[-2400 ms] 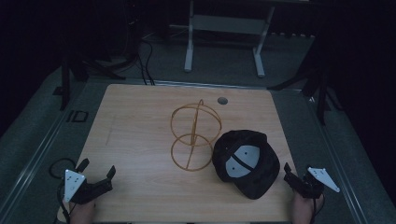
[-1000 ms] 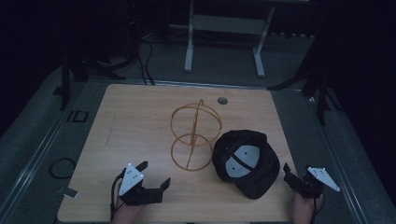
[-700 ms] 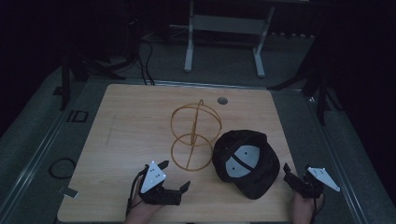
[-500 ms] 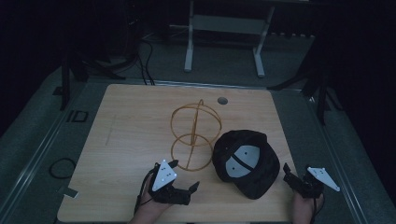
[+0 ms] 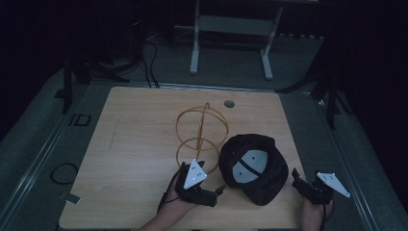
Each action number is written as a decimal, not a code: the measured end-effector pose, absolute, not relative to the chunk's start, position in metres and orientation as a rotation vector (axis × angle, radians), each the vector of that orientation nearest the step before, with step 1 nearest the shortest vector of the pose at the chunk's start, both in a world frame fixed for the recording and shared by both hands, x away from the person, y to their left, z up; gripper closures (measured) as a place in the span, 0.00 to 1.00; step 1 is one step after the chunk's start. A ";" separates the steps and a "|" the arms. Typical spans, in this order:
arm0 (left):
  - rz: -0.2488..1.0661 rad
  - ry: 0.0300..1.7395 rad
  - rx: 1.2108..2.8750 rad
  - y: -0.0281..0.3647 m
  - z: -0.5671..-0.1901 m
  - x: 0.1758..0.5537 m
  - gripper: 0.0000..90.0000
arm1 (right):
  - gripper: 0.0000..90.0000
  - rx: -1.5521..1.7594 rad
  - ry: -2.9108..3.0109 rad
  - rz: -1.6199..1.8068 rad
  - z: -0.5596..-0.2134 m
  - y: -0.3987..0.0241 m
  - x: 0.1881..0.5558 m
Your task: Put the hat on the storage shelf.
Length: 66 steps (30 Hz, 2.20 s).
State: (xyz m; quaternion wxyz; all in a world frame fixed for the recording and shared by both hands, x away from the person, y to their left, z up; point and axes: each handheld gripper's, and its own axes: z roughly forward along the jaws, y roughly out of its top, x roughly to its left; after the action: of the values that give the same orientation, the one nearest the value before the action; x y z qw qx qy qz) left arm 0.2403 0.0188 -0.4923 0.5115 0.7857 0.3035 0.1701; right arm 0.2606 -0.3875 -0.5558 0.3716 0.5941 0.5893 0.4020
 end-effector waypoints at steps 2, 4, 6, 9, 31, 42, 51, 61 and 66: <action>0.400 0.725 1.897 0.010 -0.492 0.244 0.03 | 0.16 1.523 1.512 1.031 -0.556 -0.388 0.261; 0.401 0.713 1.906 0.004 -0.491 0.245 0.03 | 0.16 1.523 1.512 1.033 -0.556 -0.388 0.261; 0.399 0.706 1.909 -0.004 -0.491 0.247 0.03 | 0.16 1.522 1.512 1.038 -0.556 -0.388 0.261; 0.410 0.720 1.901 -0.010 -0.492 0.250 0.03 | 0.16 1.523 1.508 1.043 -0.556 -0.389 0.261; 0.545 0.958 1.917 -0.040 -0.510 0.280 0.47 | 0.16 1.516 1.510 1.049 -0.556 -0.388 0.260; 0.567 0.976 1.877 -0.039 -0.506 0.284 0.97 | 0.16 1.518 1.508 1.057 -0.556 -0.389 0.260; 0.659 0.866 1.859 -0.047 -0.486 0.274 0.99 | 0.16 1.522 1.505 1.064 -0.556 -0.390 0.260; 0.658 0.718 1.808 -0.043 -0.443 0.256 0.99 | 0.16 1.526 1.502 1.063 -0.556 -0.390 0.260; 0.672 0.677 1.794 -0.037 -0.429 0.250 0.99 | 0.16 1.524 1.504 1.062 -0.556 -0.390 0.260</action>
State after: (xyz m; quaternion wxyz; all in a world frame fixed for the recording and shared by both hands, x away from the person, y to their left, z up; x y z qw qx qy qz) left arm 0.2498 -0.0369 -0.4289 0.5268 0.7505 0.2831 0.2812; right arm 0.2600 -0.3901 -0.5558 0.3670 0.5933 0.5852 0.4133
